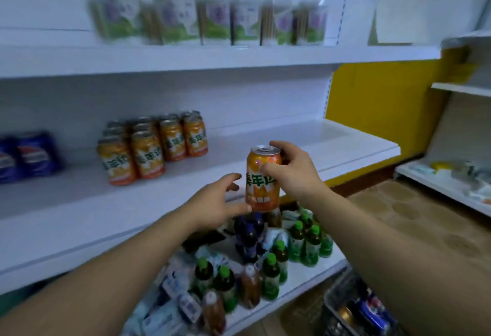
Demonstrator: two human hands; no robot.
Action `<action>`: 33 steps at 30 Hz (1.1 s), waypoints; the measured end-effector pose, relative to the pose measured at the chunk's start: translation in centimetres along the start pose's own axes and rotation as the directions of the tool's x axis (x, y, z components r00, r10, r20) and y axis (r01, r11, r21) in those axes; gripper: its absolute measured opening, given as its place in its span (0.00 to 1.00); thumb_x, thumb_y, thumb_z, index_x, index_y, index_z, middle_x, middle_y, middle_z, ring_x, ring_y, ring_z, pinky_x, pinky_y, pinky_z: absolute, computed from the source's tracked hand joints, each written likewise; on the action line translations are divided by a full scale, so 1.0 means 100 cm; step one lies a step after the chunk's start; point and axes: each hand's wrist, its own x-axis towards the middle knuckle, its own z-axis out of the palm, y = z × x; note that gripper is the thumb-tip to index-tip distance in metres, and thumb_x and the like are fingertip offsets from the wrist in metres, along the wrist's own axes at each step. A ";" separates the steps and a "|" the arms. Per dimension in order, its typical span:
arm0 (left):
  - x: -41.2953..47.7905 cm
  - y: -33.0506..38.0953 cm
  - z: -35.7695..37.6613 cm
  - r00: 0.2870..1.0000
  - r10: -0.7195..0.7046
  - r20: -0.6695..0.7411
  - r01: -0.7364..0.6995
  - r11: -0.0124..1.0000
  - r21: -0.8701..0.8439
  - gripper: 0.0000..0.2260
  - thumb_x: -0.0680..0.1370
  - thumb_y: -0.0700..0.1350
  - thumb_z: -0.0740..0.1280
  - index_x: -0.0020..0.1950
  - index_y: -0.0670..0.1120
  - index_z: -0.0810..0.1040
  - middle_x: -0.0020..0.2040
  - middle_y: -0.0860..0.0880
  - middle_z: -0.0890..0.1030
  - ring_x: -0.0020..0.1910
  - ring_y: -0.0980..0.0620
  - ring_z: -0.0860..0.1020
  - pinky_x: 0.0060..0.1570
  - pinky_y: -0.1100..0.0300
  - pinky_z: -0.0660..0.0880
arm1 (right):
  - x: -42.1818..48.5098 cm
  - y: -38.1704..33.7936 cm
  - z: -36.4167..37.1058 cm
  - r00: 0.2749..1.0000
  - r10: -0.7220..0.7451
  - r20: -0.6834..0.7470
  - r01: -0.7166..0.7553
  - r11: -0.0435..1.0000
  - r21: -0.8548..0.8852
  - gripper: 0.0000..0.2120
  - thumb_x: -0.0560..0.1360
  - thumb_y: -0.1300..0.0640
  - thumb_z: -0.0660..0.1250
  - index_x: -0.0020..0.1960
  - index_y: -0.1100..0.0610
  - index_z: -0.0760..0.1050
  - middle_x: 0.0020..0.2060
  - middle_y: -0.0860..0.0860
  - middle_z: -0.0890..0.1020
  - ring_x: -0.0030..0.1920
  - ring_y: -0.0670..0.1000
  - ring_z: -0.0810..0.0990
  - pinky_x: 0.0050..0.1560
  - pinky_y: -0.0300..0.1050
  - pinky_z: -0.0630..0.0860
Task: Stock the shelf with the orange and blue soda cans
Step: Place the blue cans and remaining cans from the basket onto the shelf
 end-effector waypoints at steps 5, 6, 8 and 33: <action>-0.041 -0.070 -0.064 0.974 -0.189 -0.121 0.217 0.936 0.277 0.33 0.75 0.62 0.66 0.76 0.51 0.62 0.74 0.50 0.66 0.70 0.50 0.68 0.67 0.56 0.67 | 0.008 -0.029 0.078 0.991 -0.034 0.133 0.035 0.999 -0.001 0.31 0.71 0.59 0.72 0.71 0.54 0.67 0.60 0.52 0.76 0.54 0.50 0.78 0.51 0.43 0.75; -0.047 -0.085 -0.074 0.963 -0.226 -0.147 0.263 0.908 0.327 0.33 0.75 0.64 0.64 0.75 0.51 0.62 0.74 0.50 0.66 0.70 0.50 0.68 0.67 0.54 0.67 | 0.009 -0.033 0.090 0.987 -0.040 0.156 0.040 0.999 -0.001 0.31 0.71 0.59 0.72 0.72 0.55 0.67 0.59 0.51 0.76 0.53 0.49 0.78 0.49 0.41 0.75; -0.059 -0.111 -0.089 0.932 -0.312 -0.184 0.361 0.825 0.434 0.33 0.76 0.66 0.60 0.76 0.52 0.61 0.76 0.51 0.63 0.73 0.49 0.64 0.70 0.49 0.62 | 0.013 -0.036 0.112 0.978 -0.050 0.203 0.053 0.998 -0.012 0.31 0.71 0.59 0.72 0.71 0.54 0.66 0.57 0.49 0.76 0.50 0.47 0.77 0.42 0.34 0.73; -0.070 -0.163 -0.085 0.896 -0.385 -0.220 0.442 0.735 0.515 0.33 0.74 0.72 0.45 0.77 0.62 0.47 0.79 0.57 0.45 0.78 0.53 0.44 0.73 0.39 0.42 | 0.095 0.020 0.206 0.981 -0.158 0.117 0.178 0.967 -0.184 0.39 0.73 0.51 0.71 0.77 0.47 0.53 0.66 0.55 0.69 0.63 0.56 0.73 0.66 0.57 0.71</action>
